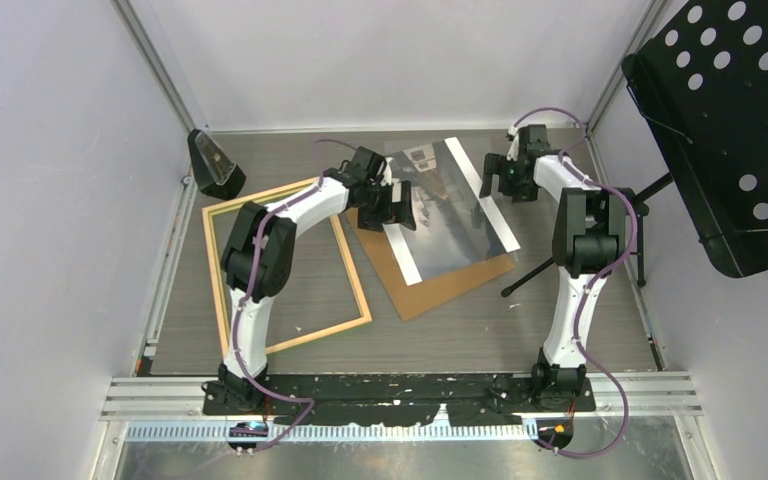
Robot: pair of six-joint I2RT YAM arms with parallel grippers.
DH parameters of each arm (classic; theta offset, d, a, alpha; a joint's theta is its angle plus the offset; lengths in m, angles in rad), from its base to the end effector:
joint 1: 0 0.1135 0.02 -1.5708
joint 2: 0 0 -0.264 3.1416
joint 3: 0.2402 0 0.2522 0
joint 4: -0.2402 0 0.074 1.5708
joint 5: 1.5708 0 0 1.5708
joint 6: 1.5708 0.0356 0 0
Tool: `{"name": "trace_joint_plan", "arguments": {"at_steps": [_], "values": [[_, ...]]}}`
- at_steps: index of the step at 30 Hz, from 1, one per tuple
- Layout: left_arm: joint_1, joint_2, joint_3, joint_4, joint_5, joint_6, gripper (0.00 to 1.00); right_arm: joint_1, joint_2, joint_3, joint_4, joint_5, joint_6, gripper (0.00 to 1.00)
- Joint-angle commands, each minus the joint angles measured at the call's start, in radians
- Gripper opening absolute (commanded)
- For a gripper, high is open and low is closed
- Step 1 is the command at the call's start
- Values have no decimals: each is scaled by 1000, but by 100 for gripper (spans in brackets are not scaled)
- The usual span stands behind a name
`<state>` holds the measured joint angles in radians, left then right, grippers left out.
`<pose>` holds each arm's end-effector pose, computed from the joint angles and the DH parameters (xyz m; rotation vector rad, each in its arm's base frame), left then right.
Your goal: Put the photo into the frame
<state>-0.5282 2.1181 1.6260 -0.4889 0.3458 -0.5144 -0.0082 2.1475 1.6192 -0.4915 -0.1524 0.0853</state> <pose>0.3924 -0.2430 0.1867 0.1609 2.6825 -0.8124 0.4629 0.0016 0.1701 0.0652 2.5879 0.2256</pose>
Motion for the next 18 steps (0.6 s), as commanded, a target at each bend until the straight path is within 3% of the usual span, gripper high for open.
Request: {"name": "trace_joint_plan", "arguments": {"at_steps": [1,18], "values": [[-10,19,-4,5,48,-39,99,-12,26,31,-32,-53,16,100],[-21,44,-25,24,99,-65,99,-41,62,77,-137,-192,-55,97]]}}
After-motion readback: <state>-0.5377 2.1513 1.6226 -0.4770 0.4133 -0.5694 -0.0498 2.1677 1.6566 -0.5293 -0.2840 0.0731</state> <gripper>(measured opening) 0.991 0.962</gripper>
